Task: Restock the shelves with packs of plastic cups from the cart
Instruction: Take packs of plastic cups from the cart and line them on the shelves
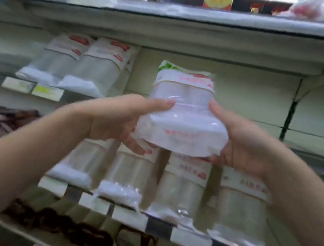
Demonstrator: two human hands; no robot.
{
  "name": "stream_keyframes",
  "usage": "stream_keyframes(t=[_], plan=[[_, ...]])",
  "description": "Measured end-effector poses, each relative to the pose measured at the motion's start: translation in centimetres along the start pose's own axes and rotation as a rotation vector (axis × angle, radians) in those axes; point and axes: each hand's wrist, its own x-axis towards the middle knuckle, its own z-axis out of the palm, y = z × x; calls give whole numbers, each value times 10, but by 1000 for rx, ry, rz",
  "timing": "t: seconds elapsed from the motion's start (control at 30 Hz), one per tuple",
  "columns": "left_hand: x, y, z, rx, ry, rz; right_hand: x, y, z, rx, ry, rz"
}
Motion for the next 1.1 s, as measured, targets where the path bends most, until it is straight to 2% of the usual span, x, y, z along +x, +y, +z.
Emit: stream_keyframes(t=[0.07,0.23,0.33,0.47,0.57,0.73,0.8,0.87,0.9,1.0,1.1], plan=[[19,12,-47,-20,-30,-5,45,-28,12,2,28,22],[79,16,-125,-96,30,-53,141,-60,34,-54,156,57],[115,6,-142,-106,71,-89,180,-57,41,-128,190,117],[147,-4,-154,-106,124,-192,226,-47,44,-109,176,202],[161,-13,-159,37,222,-209,252,-36,49,-201,197,195],[182,-19,-148,390,457,-99,274,-26,53,-353,257,201],[187,-21,-148,581,509,-75,276,-24,53,-352,302,161],[187,-26,-147,631,511,-71,275,-20,54,-374,338,122],[187,-28,-145,647,526,-63,275,-18,53,-469,362,97],[190,-35,-139,808,566,10,269,-13,63,-1022,569,-37],[189,-34,-127,903,624,47,266,-13,74,-1168,647,-77]])
